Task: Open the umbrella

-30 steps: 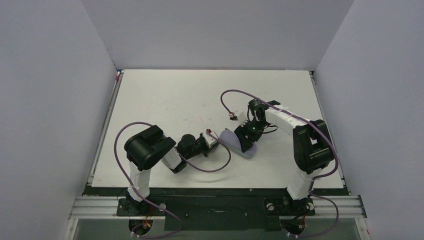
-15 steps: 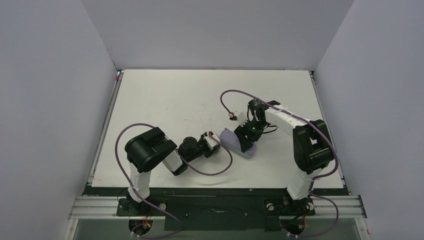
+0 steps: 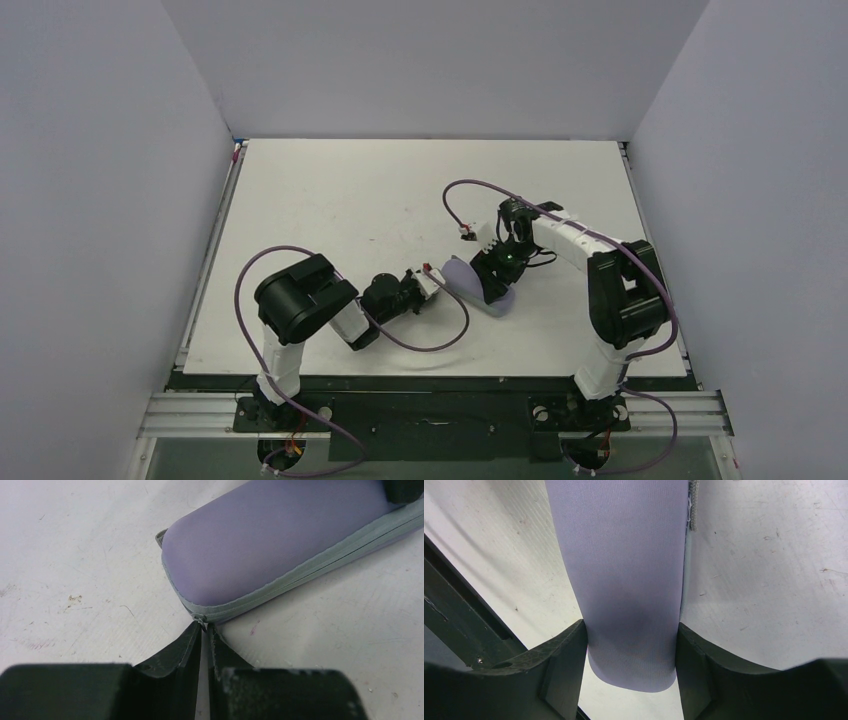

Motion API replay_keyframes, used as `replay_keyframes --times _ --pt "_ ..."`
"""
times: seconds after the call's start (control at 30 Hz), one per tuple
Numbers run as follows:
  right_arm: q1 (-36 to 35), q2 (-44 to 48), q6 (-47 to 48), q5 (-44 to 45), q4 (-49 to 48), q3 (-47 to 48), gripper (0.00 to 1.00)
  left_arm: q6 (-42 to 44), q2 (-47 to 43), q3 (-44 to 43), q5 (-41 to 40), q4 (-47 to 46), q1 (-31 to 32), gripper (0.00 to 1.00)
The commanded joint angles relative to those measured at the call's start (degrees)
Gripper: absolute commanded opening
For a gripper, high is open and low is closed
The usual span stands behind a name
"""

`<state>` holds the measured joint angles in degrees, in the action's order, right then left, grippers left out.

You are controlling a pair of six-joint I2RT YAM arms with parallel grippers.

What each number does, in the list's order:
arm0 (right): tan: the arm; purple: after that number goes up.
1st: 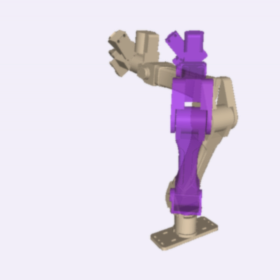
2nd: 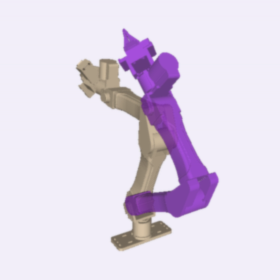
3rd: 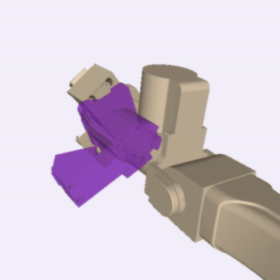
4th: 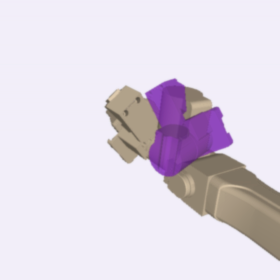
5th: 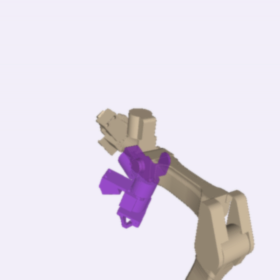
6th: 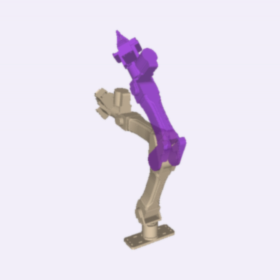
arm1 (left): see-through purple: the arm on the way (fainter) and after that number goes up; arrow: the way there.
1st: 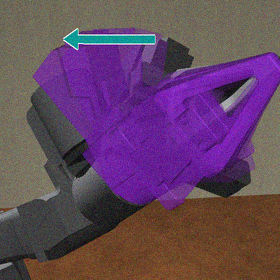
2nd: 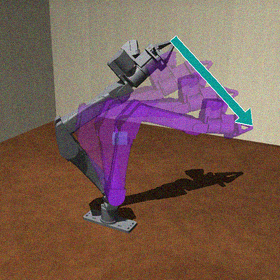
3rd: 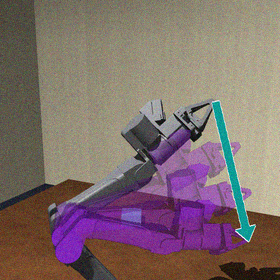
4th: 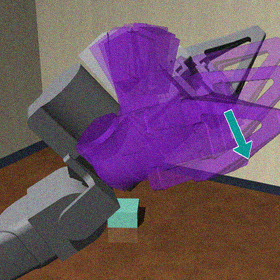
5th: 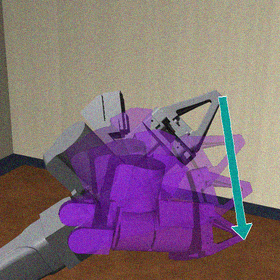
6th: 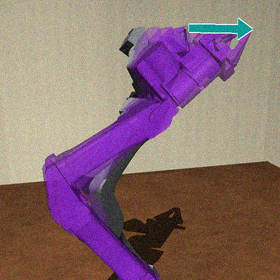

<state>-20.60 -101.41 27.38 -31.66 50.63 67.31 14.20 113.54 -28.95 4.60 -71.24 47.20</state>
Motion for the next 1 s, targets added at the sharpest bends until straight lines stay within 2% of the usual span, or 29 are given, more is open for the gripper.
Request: replay_keyframes --times 0.0,0.07,0.37,0.6,0.77,0.97 --pt "0.08 0.98 3.73 2.89 -0.48 -2.23 0.20 -0.04 0.78 -1.09 -1.41 0.35 -1.10 0.03" --pt "0.12 1.01 3.89 2.88 -0.47 -2.44 0.19 -0.13 0.66 -1.02 -0.75 0.04 -1.11 0.00" --pt "0.16 0.77 0.26 2.13 -2.68 -2.50 0.12 1.18 -0.61 0.29 4.01 -0.76 0.02 0.00" --pt "0.17 1.29 -6.28 3.09 -7.35 -3.41 0.00 0.47 -2.58 3.61 5.78 -0.73 4.43 0.00" --pt "0.03 1.58 -10.11 3.32 -10.25 -4.64 0.00 -1.73 -2.91 4.22 5.44 -0.07 7.43 0.00" --pt "-0.55 1.85 -16.00 4.05 -15.09 -5.98 0.00 -5.14 -1.94 0.43 4.38 2.82 10.75 0.00"
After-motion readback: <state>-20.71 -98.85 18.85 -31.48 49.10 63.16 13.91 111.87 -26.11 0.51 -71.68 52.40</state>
